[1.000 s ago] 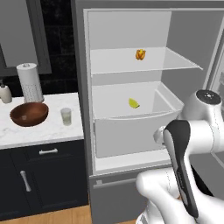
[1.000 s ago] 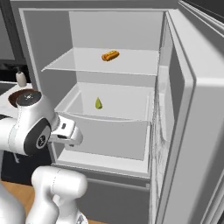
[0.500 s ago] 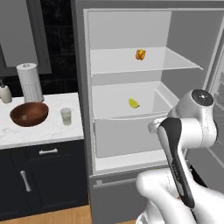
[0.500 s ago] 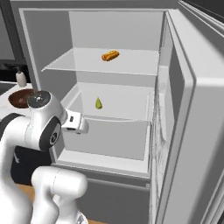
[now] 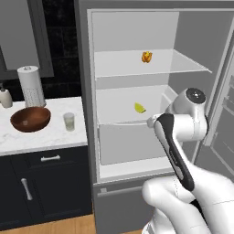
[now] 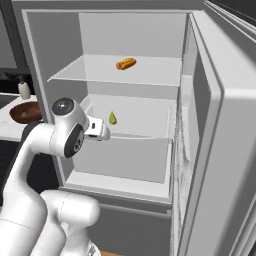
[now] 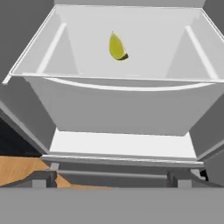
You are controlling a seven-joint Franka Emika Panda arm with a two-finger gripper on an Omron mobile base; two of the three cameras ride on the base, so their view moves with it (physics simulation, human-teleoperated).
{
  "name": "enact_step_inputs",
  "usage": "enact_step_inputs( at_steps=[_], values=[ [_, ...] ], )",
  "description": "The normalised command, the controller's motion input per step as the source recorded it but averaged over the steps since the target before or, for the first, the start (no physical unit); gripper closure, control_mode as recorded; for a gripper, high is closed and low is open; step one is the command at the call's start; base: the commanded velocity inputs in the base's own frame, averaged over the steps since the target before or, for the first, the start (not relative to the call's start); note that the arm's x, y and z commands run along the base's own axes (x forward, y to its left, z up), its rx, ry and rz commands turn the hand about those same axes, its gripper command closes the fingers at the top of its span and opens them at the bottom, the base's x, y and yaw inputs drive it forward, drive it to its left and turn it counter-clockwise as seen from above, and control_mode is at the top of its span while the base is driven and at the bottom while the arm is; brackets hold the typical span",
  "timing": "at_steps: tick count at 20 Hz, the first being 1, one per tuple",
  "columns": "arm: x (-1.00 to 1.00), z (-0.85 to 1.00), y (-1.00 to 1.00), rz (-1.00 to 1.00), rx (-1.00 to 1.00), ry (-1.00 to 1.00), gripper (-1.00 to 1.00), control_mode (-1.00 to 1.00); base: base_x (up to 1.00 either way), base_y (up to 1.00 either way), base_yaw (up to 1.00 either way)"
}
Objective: Grab a lemon wedge from the fridge and one ice cube from the ice bowl, and put them in the glass of lemonade.
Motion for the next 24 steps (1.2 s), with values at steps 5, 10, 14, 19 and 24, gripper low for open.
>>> enact_step_inputs(
  at_steps=[5, 10, 14, 19, 24],
  values=[
    [0.73, 0.00, 0.00, 0.00, 0.00, 0.00, -1.00, -1.00, 0.00, 0.00, 0.00],
    [0.80, -0.17, -0.06, 0.01, 0.00, 0.00, -1.00, -1.00, 0.00, 0.00, 0.00],
    [0.63, -0.35, -0.12, 0.01, 0.00, 0.00, -1.00, -1.00, 0.00, 0.00, 0.00],
    [0.63, -0.29, -0.10, 0.01, 0.00, 0.00, -1.00, -1.00, 0.00, 0.00, 0.00],
    [0.66, -0.15, -0.07, 0.01, 0.00, 0.00, -1.00, -1.00, 0.00, 0.00, 0.00]
  ],
)
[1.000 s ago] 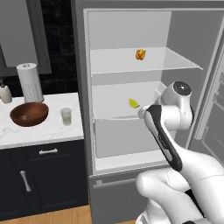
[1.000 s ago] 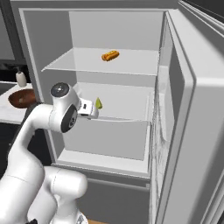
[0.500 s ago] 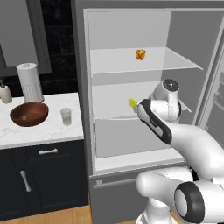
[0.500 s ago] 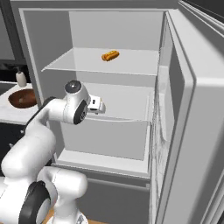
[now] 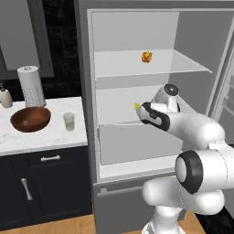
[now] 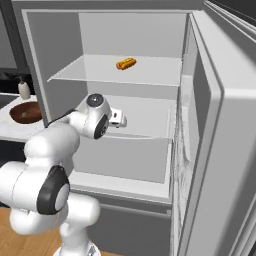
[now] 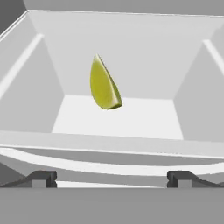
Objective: Grab a lemon wedge from the fridge and one ice cube from the ice bowl, and put them in the glass of lemonade.
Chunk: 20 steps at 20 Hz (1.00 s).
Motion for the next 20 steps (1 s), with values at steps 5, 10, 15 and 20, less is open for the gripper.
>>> enact_step_inputs(
  at_steps=[5, 10, 15, 20],
  values=[
    [0.64, -0.13, -0.03, 0.03, 0.00, 0.00, -1.00, -1.00, 0.00, 0.00, 0.00],
    [0.60, -0.16, 0.00, 0.04, 0.00, 0.00, -1.00, -1.00, 0.00, 0.00, 0.00],
    [0.60, -0.26, 0.00, 0.04, 0.00, 0.00, -1.00, -1.00, 0.00, 0.00, 0.00],
    [0.56, -0.31, 0.00, 0.06, 0.00, 0.01, -1.00, -1.00, 0.00, 0.00, 0.00]
  ],
)
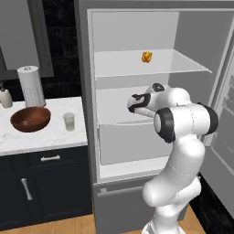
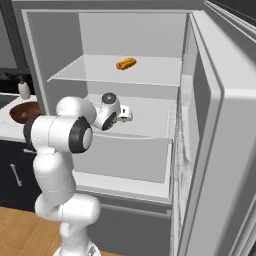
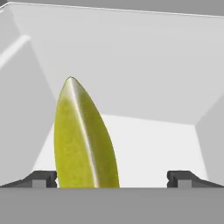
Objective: Grab a lemon wedge from the fridge and one ice cube from the ice bowl, and put them in the glass of lemonade.
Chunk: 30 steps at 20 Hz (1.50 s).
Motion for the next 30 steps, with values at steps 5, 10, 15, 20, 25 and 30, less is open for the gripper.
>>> enact_step_inputs(
  at_steps=[5, 10, 15, 20, 25, 30],
  values=[
    [0.46, -0.30, 0.00, 0.07, 0.00, 0.04, 1.00, -1.00, 0.00, 0.00, 0.00],
    [0.19, -0.41, 0.01, 0.07, -0.01, 0.04, 1.00, -1.00, 0.00, 0.00, 0.00],
    [-0.09, -0.68, 0.16, 0.04, -0.09, 0.01, 1.00, -1.00, 0.00, 0.00, 0.00],
    [-0.86, -0.58, 0.14, 0.00, -0.15, 0.00, 1.00, -1.00, 0.00, 0.00, 0.00],
    [-1.00, -0.02, -0.07, 0.00, -0.03, -0.10, 1.00, -1.00, 0.00, 0.00, 0.00],
    [-1.00, 0.56, -0.20, -0.01, 0.00, -0.11, 1.00, -1.00, 0.00, 0.00, 0.00]
  ],
)
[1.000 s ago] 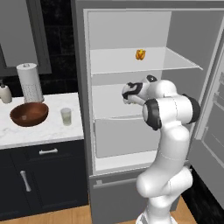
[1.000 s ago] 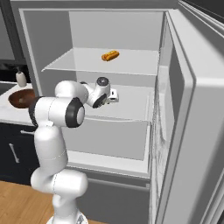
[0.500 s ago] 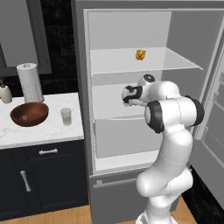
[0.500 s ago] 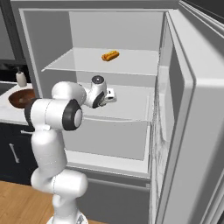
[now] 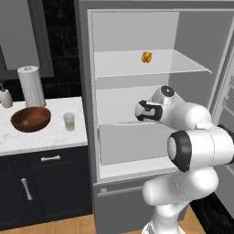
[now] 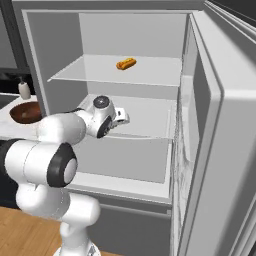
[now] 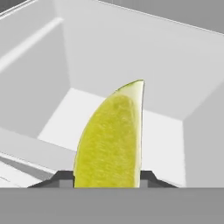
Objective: Grab a lemon wedge from the fridge and one ice cube from the ice bowl, and put them in the glass of lemonade.
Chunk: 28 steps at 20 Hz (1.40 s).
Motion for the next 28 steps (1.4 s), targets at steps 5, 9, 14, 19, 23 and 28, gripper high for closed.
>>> enact_step_inputs(
  at_steps=[5, 9, 14, 19, 23, 28],
  values=[
    [-1.00, 1.00, -0.15, -0.02, 0.00, -0.03, 1.00, -1.00, 0.00, 0.00, 0.00],
    [-1.00, 0.86, -0.01, -0.02, 0.00, 0.02, 1.00, -1.00, 0.00, 0.00, 0.00],
    [-1.00, 0.27, 0.00, 0.00, 0.00, 0.04, 1.00, -1.00, 0.00, 0.00, 0.00],
    [-1.00, -0.19, 0.00, 0.00, 0.00, 0.00, 1.00, -1.00, 0.00, 0.00, 0.00],
    [-1.00, 0.02, 0.00, 0.00, 0.00, 0.00, 1.00, -1.00, 0.00, 0.00, 0.00],
    [-0.94, 0.03, 0.05, 0.00, 0.00, 0.00, 1.00, -1.00, 0.00, 0.00, 0.00]
  ],
)
